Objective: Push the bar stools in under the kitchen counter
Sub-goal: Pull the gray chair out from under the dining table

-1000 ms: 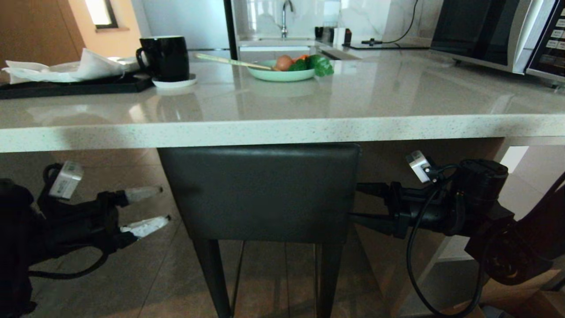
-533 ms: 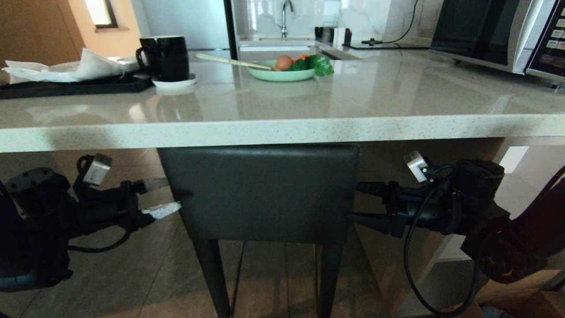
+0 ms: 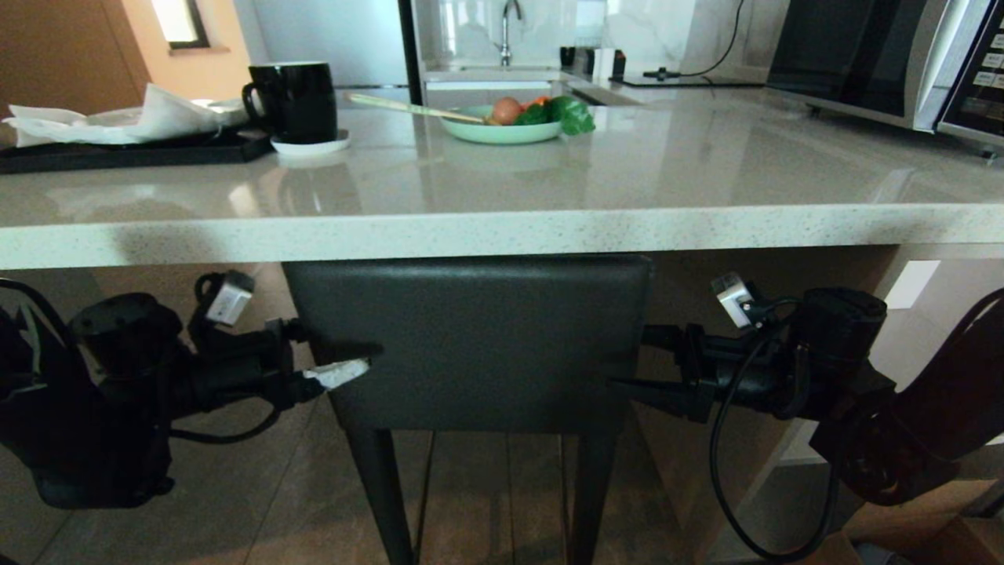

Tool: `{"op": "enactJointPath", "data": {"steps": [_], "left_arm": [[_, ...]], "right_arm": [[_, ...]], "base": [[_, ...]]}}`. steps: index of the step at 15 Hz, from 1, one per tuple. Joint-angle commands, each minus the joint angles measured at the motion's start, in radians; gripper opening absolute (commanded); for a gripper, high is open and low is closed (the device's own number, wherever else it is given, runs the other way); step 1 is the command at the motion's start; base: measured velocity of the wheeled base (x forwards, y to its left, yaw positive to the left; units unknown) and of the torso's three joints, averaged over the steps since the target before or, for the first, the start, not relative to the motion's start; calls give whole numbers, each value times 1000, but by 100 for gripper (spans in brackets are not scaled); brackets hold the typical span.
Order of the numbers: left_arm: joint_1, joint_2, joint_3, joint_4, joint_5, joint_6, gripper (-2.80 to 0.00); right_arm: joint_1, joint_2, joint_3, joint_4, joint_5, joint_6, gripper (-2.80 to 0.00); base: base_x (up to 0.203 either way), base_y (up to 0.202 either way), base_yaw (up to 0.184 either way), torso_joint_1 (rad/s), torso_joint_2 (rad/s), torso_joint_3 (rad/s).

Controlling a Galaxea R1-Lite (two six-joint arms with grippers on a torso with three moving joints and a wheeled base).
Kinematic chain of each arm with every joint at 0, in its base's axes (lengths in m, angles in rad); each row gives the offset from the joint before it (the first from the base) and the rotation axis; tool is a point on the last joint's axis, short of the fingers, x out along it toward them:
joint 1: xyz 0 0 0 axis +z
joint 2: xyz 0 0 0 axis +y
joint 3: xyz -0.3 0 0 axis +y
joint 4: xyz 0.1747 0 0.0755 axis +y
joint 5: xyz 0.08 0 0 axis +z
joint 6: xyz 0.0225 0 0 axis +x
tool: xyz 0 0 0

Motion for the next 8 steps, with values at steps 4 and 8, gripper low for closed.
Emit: {"op": "enactJointPath", "data": {"steps": [4,8], "left_arm": [[-49,-29,76,-9,44,74,0],[-51,-57,112,-9,158,79,0]], "right_arm": [[-1,7,11,-8,7,1,0],[3,-2,12,-8,7,1,0]], "base": [[0,0,0,0,0,0],[0,0,0,0,0,0]]}}
